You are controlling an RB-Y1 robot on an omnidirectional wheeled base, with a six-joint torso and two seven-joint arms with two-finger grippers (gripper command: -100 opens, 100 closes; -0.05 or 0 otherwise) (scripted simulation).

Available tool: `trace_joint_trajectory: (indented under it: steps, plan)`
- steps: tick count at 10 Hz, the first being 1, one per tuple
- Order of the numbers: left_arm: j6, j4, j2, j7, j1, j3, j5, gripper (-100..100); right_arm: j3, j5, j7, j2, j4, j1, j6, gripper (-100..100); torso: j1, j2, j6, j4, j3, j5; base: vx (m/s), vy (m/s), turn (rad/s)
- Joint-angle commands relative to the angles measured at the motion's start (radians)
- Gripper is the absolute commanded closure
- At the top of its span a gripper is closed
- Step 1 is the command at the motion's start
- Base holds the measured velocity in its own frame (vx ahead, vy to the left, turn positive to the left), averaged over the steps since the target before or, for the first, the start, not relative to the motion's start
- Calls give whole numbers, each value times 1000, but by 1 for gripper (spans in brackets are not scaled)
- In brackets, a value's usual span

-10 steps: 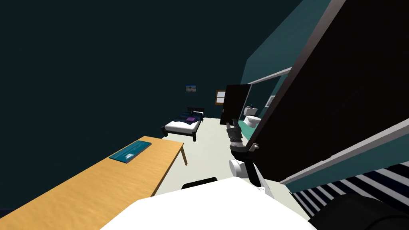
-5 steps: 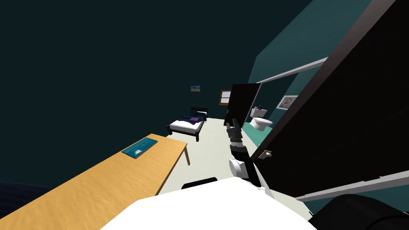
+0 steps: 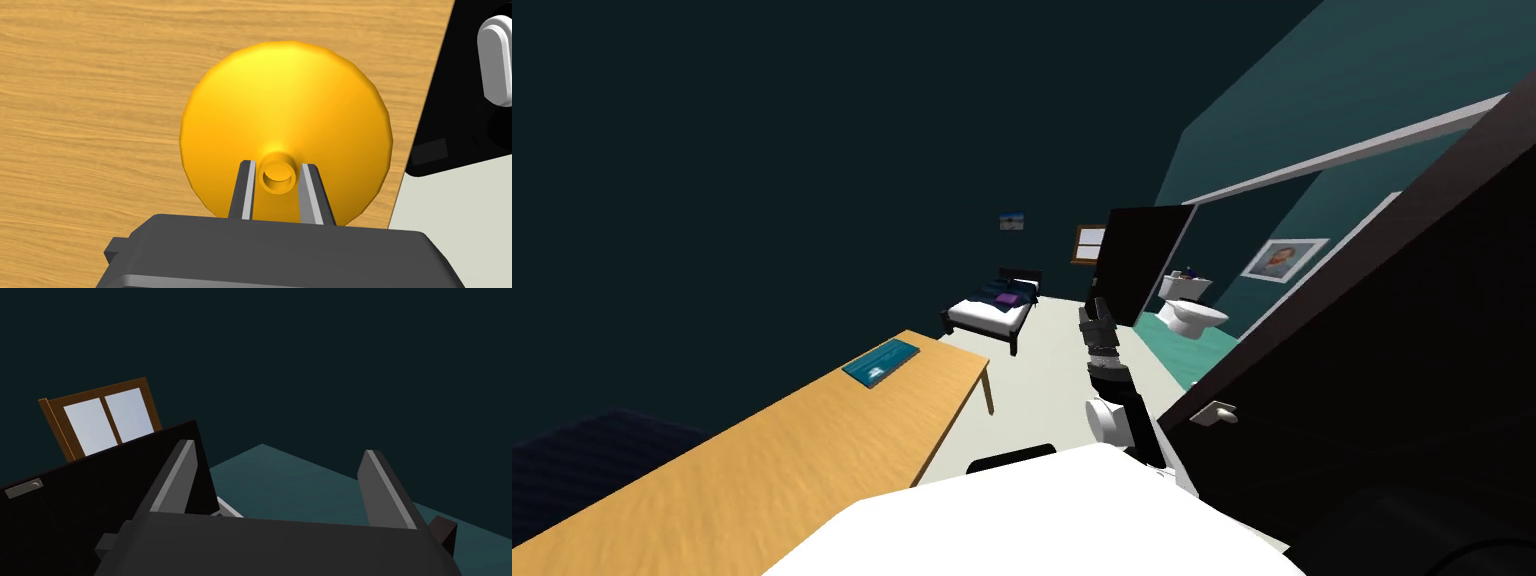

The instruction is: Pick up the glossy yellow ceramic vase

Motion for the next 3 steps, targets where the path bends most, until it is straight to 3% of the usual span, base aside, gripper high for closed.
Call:
trace_joint_trajectory:
  steps: [1,2,3]
  plan:
    - [15,-41,-12,8,4,13,-33,100,0,0,0,0,0,0,0,0,0,0,0,0,0,0,66,24,103]
    - [11,-21,-8,4,2,9,-21,100,0,0,0,0,0,0,0,0,-1,0,2,0,0,0,22,6,1]
    - [12,-24,-8,5,2,10,-23,0,0,0,0,0,0,0,0,0,-2,2,2,1,1,0,5,2,-3]
